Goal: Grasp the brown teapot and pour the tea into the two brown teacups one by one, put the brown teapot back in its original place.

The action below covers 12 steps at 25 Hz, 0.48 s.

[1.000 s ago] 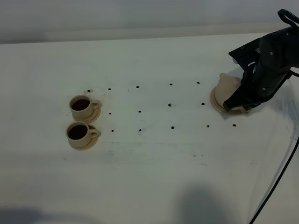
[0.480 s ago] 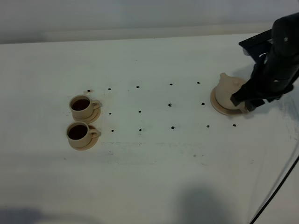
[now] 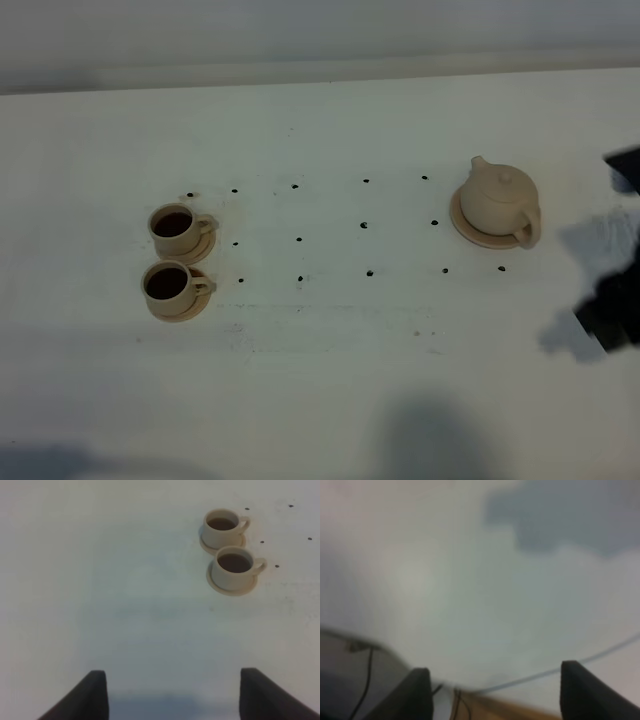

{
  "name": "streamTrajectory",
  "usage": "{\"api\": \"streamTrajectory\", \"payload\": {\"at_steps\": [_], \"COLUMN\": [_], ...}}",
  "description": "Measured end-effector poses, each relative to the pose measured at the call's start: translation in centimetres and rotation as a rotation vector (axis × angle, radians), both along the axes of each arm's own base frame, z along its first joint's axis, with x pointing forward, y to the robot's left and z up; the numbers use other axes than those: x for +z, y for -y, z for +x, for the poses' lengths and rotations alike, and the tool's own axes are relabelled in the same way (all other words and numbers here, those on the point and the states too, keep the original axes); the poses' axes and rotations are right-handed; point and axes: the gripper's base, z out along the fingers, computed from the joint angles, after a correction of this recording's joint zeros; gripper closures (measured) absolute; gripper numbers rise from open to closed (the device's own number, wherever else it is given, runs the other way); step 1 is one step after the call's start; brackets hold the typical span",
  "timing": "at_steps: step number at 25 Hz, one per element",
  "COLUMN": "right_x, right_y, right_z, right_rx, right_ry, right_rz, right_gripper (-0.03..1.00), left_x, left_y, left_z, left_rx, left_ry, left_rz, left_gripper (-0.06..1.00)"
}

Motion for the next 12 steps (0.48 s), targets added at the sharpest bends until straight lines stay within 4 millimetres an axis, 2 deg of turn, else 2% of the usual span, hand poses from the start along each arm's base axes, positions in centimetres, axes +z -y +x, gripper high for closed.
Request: {"api": "streamTrajectory", "payload": {"at_steps": [7,12], "right_x": [0.4,-0.2], "right_y": [2.4,3.4], "right_z": [-8.7,-12.3], "right_rx": [-0.004,-0.006], "right_ry": [0.195,0.344], "right_rz": [0.068,0.11], "right_gripper": [0.43,0.43], "left_x": [0.0,0.0], "left_y": [0.0,0.0], "left_z": [0.0,0.0], "left_rx": [0.0,0.0], "left_ry": [0.0,0.0], "left_rz": [0.0,0.0], "left_gripper": [0.41,0.41]}}
